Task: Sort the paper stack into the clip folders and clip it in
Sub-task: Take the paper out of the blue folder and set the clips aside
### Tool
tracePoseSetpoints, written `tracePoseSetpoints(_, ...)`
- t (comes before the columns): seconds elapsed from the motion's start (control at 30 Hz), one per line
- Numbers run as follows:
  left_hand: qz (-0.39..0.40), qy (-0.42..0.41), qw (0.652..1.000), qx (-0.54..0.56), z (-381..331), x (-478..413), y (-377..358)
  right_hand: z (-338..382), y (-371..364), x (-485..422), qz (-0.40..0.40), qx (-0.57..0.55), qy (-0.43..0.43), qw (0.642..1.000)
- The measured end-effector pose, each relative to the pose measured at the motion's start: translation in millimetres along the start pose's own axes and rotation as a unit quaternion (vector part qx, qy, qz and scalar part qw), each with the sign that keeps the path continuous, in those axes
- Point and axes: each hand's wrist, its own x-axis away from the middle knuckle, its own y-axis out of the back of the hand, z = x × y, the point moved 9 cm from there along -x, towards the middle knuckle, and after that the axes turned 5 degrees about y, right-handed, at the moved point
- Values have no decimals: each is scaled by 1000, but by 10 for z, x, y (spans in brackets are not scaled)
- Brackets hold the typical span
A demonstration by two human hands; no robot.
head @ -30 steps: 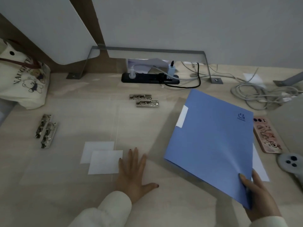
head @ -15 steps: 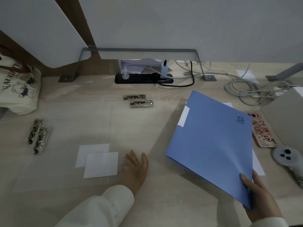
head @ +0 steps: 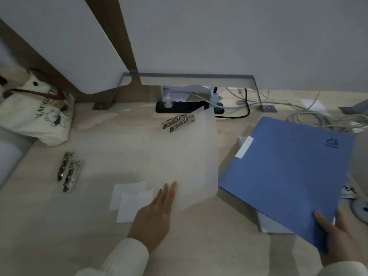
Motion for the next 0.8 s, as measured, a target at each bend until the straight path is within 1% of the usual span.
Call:
tracePoseSetpoints(0.1,8,14,1000,21,71,35,75,-250,-268,-64,70,30,-53,996)
tracePoseSetpoints(0.17,5,36,999,29,131,48,44,-430,-550,-38,109,72,-61,990)
tracePoseSetpoints(0.2,19,40,998,41,124,68,31,-500,-714,31,123,86,-66,986)
tracePoseSetpoints(0.27,18,45,998,47,118,72,71,-666,-1026,130,152,101,-75,980)
tracePoseSetpoints(0.33,54,38,996,59,79,88,65,-812,-1272,206,174,110,-79,975)
tracePoseSetpoints(0.37,77,45,993,79,71,93,47,-873,-1348,227,178,121,-81,973)
tracePoseSetpoints(0.5,78,37,992,94,26,79,38,-1127,-1446,285,179,152,-102,967)
tracePoseSetpoints(0.57,56,38,995,70,16,80,24,-1201,-1436,306,177,172,-100,964)
tracePoseSetpoints(0.67,23,0,998,53,-20,65,-77,-1272,-1425,270,161,182,-94,966)
tracePoseSetpoints(0.73,17,-12,1000,2,-50,56,-116,-1295,-1417,254,157,175,-89,968)
tracePoseSetpoints(0.8,16,-11,1000,-9,-61,51,-110,-1286,-1440,244,164,160,-88,969)
